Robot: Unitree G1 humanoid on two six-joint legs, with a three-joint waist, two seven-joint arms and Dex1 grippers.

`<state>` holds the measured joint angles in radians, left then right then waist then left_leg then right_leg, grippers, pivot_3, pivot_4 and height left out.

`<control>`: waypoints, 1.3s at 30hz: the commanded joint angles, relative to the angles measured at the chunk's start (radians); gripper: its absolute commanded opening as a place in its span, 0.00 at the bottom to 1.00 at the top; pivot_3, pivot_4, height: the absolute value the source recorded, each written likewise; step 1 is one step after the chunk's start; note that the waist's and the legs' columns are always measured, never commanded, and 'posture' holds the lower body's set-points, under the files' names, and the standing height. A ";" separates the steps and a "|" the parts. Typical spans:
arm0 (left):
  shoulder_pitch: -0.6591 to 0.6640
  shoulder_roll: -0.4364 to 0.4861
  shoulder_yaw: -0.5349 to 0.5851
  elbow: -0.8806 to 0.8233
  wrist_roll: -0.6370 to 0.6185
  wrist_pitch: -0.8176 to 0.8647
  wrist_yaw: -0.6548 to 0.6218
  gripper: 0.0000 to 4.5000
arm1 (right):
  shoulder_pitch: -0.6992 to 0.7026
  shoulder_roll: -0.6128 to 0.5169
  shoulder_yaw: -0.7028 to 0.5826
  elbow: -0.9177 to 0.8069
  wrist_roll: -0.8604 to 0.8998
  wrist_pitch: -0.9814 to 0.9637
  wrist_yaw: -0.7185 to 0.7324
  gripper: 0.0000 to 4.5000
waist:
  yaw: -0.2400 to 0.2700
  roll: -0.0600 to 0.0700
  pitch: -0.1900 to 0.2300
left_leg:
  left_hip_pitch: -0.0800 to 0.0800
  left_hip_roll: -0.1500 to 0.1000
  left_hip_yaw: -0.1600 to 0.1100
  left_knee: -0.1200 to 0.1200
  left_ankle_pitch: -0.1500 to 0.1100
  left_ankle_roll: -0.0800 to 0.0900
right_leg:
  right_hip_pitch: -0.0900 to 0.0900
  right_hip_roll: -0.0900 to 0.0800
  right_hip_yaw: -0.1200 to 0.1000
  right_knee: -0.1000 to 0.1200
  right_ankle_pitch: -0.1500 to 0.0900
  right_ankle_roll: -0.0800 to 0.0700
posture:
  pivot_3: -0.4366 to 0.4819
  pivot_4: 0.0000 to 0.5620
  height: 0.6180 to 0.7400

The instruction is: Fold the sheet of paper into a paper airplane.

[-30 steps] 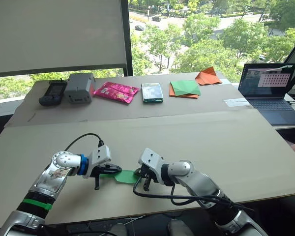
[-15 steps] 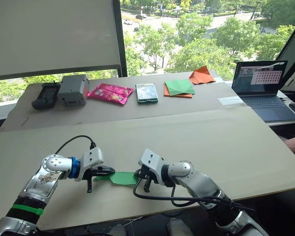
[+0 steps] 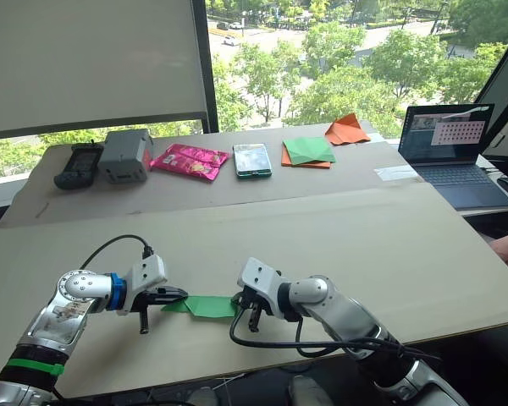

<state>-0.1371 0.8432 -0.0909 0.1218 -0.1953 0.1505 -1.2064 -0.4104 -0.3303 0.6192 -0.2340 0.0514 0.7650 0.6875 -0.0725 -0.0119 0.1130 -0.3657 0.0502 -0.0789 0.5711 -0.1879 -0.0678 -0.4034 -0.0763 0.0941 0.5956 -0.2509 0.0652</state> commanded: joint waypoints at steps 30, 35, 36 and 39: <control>0.289 0.075 0.387 -0.303 -0.374 0.392 -0.017 0.00 | 0.126 -0.164 -0.259 -0.318 0.100 -0.255 0.100 0.28 | 0.015 -0.012 0.022 | -0.010 0.000 0.001 0.000 -0.001 -0.002 | -0.015 -0.001 0.000 -0.002 0.001 -0.001 | 0.48 0.27 0.93; 0.329 0.045 0.430 -0.363 -0.421 0.434 0.034 0.00 | 0.194 -0.166 -0.249 -0.349 0.116 -0.311 0.113 0.66 | 0.026 -0.014 0.024 | -0.009 0.000 0.000 0.000 -0.002 -0.002 | -0.018 -0.001 -0.001 -0.003 0.000 -0.001 | 0.48 0.27 0.93; 0.334 0.041 0.436 -0.371 -0.427 0.439 0.042 0.00 | 0.196 -0.161 -0.240 -0.345 0.112 -0.318 0.114 0.73 | 0.027 -0.013 0.025 | -0.008 0.000 0.000 0.000 -0.002 -0.003 | -0.018 -0.001 -0.001 -0.005 0.000 -0.001 | 0.48 0.27 0.93; 0.353 0.034 0.452 -0.396 -0.442 0.453 0.055 0.00 | 0.197 -0.148 -0.221 -0.326 0.106 -0.341 0.120 0.96 | 0.027 -0.012 0.025 | -0.008 0.000 0.000 0.000 -0.002 -0.003 | -0.018 -0.002 -0.002 -0.011 0.000 -0.001 | 0.48 0.27 0.93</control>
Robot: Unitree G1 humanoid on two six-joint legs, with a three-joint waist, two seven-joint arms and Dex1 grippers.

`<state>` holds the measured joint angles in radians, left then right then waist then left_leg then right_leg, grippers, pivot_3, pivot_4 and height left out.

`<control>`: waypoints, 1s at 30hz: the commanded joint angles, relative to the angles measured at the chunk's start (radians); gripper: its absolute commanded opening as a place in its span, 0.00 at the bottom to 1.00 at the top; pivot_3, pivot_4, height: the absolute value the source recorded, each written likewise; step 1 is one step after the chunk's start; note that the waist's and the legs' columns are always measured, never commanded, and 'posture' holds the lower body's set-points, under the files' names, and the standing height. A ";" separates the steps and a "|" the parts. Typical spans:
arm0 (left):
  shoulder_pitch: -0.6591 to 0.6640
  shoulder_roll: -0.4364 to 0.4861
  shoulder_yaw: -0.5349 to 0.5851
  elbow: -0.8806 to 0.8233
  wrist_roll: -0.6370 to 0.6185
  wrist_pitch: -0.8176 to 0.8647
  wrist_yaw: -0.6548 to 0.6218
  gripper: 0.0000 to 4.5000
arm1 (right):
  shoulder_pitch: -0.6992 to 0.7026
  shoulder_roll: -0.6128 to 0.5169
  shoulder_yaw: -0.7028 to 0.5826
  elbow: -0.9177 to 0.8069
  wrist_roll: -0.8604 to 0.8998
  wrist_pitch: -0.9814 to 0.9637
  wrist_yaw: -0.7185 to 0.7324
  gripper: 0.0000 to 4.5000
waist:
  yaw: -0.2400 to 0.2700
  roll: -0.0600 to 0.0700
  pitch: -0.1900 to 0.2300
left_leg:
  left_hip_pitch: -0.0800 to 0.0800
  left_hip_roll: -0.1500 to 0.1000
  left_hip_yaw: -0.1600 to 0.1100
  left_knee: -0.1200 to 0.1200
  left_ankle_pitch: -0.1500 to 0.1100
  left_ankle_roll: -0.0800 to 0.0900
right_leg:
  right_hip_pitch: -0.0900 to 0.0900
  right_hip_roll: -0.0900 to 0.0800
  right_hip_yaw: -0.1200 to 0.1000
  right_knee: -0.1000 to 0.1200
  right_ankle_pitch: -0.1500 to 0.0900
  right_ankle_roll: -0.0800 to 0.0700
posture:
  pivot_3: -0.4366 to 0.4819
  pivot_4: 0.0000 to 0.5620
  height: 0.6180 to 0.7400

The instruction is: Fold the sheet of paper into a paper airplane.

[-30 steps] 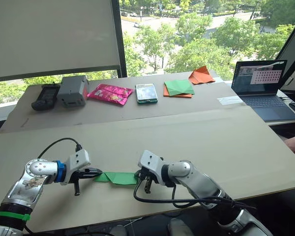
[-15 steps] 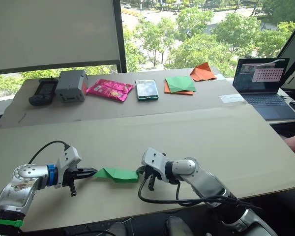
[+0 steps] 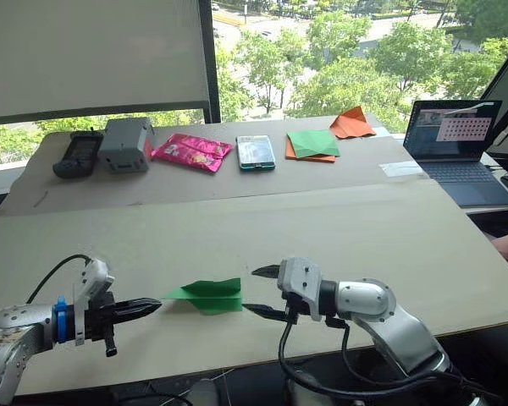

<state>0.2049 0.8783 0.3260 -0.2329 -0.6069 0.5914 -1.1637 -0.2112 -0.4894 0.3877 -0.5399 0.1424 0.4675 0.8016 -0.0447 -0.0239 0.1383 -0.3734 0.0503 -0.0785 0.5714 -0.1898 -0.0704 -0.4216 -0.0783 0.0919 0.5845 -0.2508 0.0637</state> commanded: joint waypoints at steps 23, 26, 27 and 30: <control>0.105 -0.024 0.071 -0.171 -0.082 0.048 0.085 0.99 | -0.098 0.140 0.133 0.233 0.013 -0.139 0.095 1.00 | 0.001 0.001 -0.001 | 0.000 0.000 0.001 0.001 0.000 0.001 | 0.001 0.001 0.002 -0.004 0.001 -0.002 | 0.48 0.27 0.93; 0.105 -0.028 0.069 -0.176 -0.081 0.049 0.091 0.99 | -0.123 0.174 0.126 0.275 0.021 -0.128 0.095 1.00 | 0.002 0.001 -0.001 | 0.000 0.000 0.001 0.001 0.000 0.001 | 0.001 0.002 0.002 -0.004 0.003 -0.004 | 0.48 0.27 0.93; 0.106 -0.031 0.069 -0.178 -0.081 0.048 0.095 0.99 | -0.129 0.181 0.123 0.281 0.030 -0.120 0.100 1.00 | 0.002 0.001 -0.001 | 0.000 0.000 0.001 0.001 0.000 0.001 | 0.001 0.002 0.002 -0.004 0.003 -0.004 | 0.48 0.27 0.93; 0.120 -0.037 0.075 -0.190 -0.083 0.047 0.100 0.99 | -0.143 0.205 0.105 0.299 0.053 -0.080 0.096 1.00 | 0.001 0.001 -0.001 | 0.000 0.000 0.001 0.001 0.001 0.001 | 0.002 0.002 0.002 -0.002 0.003 -0.004 | 0.48 0.27 0.93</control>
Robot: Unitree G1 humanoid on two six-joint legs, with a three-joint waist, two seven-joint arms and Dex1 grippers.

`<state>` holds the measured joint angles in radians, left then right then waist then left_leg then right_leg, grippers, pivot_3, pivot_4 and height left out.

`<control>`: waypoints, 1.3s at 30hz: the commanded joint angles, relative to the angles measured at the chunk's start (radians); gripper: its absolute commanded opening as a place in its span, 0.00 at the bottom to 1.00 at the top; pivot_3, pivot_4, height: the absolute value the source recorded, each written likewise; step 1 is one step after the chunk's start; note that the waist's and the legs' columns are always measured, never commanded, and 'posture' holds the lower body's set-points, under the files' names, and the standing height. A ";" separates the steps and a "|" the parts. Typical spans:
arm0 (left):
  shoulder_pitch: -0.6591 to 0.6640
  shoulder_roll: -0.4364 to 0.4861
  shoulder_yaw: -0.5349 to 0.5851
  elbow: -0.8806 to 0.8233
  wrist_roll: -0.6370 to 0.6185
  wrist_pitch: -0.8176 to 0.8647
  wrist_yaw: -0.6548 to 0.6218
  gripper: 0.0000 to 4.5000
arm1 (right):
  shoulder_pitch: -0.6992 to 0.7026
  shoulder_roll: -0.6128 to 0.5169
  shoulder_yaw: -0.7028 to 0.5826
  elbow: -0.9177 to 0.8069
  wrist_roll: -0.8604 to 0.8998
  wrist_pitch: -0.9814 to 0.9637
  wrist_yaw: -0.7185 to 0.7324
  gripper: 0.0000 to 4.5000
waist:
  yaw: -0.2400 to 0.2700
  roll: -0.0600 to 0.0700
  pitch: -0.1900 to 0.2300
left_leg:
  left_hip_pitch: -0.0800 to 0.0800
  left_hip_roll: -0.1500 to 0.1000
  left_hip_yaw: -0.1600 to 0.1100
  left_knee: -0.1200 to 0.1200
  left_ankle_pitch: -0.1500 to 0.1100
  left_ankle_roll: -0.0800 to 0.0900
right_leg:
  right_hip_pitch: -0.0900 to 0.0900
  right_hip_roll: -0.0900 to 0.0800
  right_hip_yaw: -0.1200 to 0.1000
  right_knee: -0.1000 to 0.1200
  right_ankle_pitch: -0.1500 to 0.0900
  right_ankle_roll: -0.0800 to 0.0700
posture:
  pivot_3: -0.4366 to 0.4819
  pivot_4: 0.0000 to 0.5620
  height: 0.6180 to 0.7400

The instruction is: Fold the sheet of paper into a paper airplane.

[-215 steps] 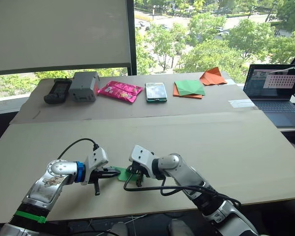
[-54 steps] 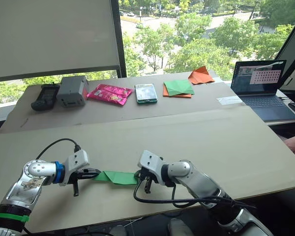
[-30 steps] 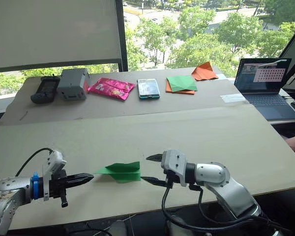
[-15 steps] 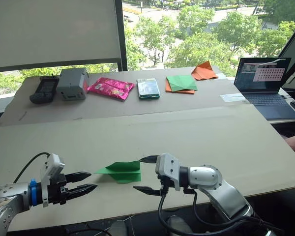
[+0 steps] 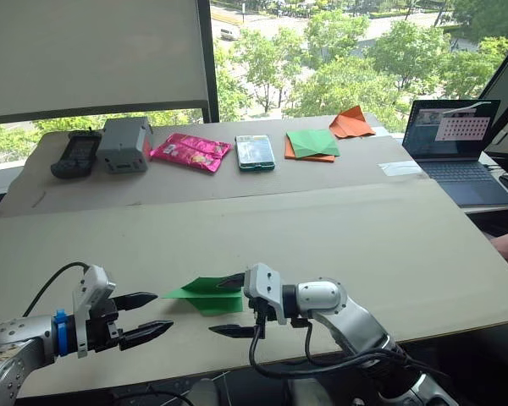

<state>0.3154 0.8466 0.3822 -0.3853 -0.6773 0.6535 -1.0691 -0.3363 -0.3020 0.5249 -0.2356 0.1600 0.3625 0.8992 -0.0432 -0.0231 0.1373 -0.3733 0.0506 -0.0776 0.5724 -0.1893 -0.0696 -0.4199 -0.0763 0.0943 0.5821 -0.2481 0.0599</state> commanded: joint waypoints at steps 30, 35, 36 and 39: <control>0.032 -0.016 0.037 -0.052 -0.001 -0.025 0.034 1.00 | -0.114 0.029 -0.061 0.027 0.048 0.088 0.036 0.84 | -0.003 -0.001 -0.001 | 0.004 0.000 -0.001 0.001 0.000 0.000 | 0.000 0.001 0.001 0.013 0.000 0.000 | 0.48 0.27 0.93; 0.034 -0.017 0.037 -0.056 0.001 -0.026 0.037 1.00 | -0.158 0.049 -0.068 0.072 0.036 0.089 0.004 0.84 | -0.003 -0.001 -0.001 | 0.004 0.000 -0.001 0.001 0.000 0.000 | 0.000 0.001 0.001 0.013 0.000 0.000 | 0.48 0.27 0.93; 0.035 -0.017 0.037 -0.057 0.002 -0.027 0.038 1.00 | -0.165 0.050 -0.061 0.103 0.017 0.073 -0.004 0.84 | -0.002 -0.001 -0.001 | 0.004 0.000 -0.001 0.001 0.000 0.000 | 0.000 0.001 0.001 0.013 0.000 0.000 | 0.48 0.27 0.93; 0.035 -0.018 0.036 -0.060 0.004 -0.026 0.043 1.00 | -0.174 0.062 -0.055 0.158 0.012 0.055 -0.002 0.84 | -0.001 -0.001 -0.002 | 0.004 0.000 -0.001 0.001 0.000 0.000 | 0.001 0.001 0.001 0.013 0.000 0.000 | 0.48 0.27 0.93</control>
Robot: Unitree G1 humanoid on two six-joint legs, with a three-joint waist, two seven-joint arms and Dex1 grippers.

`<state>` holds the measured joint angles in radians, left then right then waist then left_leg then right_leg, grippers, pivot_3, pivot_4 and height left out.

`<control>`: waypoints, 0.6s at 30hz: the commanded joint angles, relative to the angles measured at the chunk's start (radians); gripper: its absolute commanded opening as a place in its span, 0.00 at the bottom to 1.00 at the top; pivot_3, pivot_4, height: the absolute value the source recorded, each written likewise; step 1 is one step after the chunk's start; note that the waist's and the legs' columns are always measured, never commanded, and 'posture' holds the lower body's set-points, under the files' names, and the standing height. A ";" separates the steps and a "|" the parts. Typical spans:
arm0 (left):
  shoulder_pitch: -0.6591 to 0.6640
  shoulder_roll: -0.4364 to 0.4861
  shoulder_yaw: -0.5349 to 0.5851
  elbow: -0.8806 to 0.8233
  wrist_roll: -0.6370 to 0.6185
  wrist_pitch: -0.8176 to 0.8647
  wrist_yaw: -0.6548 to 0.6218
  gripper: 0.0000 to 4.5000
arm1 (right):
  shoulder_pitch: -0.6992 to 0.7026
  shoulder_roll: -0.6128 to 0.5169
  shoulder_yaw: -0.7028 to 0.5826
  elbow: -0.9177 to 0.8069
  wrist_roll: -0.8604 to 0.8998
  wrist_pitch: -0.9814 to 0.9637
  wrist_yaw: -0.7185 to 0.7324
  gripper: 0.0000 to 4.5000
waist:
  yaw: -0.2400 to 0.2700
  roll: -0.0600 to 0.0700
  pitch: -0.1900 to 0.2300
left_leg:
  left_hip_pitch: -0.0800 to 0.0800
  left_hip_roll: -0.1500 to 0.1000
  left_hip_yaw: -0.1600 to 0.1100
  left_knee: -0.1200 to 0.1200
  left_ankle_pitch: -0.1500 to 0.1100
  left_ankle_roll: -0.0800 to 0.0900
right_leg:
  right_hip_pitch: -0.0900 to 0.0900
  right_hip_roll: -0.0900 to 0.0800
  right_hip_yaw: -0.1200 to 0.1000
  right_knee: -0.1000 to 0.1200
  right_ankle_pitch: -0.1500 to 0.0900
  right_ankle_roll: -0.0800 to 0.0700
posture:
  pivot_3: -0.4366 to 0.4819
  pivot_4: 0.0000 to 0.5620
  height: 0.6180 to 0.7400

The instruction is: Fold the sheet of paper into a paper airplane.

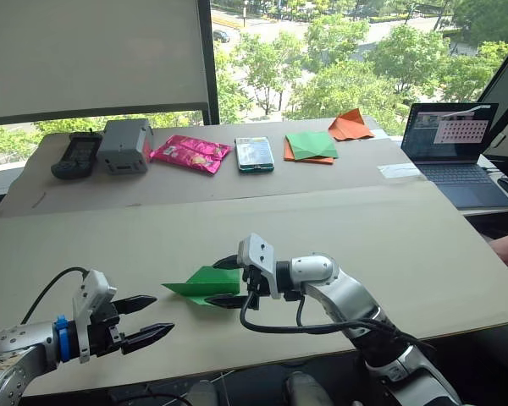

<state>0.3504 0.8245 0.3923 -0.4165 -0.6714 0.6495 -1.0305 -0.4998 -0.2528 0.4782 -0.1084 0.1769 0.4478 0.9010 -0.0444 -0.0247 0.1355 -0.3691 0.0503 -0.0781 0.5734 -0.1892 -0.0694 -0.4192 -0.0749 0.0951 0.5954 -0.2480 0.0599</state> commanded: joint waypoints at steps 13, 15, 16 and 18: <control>0.012 0.002 0.024 -0.048 -0.002 -0.019 0.024 1.00 | -0.038 0.040 0.006 0.151 -0.049 -0.122 0.015 0.42 | -0.003 0.001 0.000 | 0.000 0.000 0.000 0.000 0.003 0.005 | 0.001 0.001 0.001 0.002 0.000 0.000 | 0.48 0.27 0.93; 0.011 0.002 0.021 -0.052 -0.003 -0.018 0.027 1.00 | -0.031 0.041 0.013 0.146 -0.059 -0.123 0.012 0.27 | -0.003 0.001 0.000 | 0.000 0.000 0.000 0.000 0.003 0.005 | 0.001 0.001 0.001 0.002 0.000 0.000 | 0.48 0.27 0.93; 0.011 0.001 0.020 -0.056 -0.006 -0.017 0.029 1.00 | -0.028 0.042 0.014 0.148 -0.062 -0.122 0.010 0.19 | -0.003 0.001 0.000 | 0.000 0.000 0.000 0.000 0.003 0.005 | 0.001 0.001 0.001 0.002 0.000 0.000 | 0.48 0.27 0.93; 0.010 0.000 0.019 -0.060 -0.008 -0.015 0.032 1.00 | -0.023 0.043 0.016 0.154 -0.068 -0.125 0.007 0.02 | -0.002 0.001 0.000 | 0.000 0.000 0.000 0.000 0.003 0.005 | 0.001 0.001 0.001 0.002 0.000 0.000 | 0.48 0.27 0.93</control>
<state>0.3610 0.8241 0.3925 -0.4462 -0.6700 0.6494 -0.9999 -0.5227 -0.2167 0.4988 0.0728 0.1097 0.3478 0.9102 -0.0464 -0.0234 0.1351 -0.3691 0.0503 -0.0782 0.5734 -0.1860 -0.0642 -0.4182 -0.0740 0.0958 0.5971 -0.2478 0.0599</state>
